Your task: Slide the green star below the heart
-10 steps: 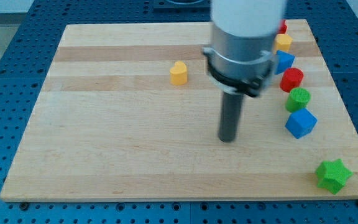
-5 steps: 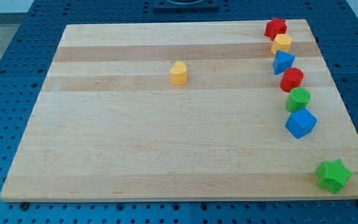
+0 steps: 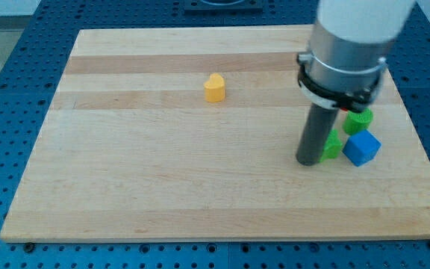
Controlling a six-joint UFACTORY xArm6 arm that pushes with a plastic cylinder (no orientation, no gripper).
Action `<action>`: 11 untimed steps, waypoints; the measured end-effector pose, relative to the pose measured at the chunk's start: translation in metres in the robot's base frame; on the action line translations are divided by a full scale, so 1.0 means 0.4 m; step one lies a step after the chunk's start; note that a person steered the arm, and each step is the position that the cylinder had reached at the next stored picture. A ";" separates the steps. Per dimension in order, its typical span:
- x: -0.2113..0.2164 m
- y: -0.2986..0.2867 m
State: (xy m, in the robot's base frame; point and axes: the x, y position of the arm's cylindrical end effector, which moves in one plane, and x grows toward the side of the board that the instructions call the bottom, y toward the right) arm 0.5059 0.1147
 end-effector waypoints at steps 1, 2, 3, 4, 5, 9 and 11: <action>0.072 0.038; 0.100 0.145; 0.067 0.361; -0.042 0.391; -0.058 0.290; 0.001 -0.071; 0.136 -0.075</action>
State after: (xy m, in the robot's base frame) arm 0.5602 0.0848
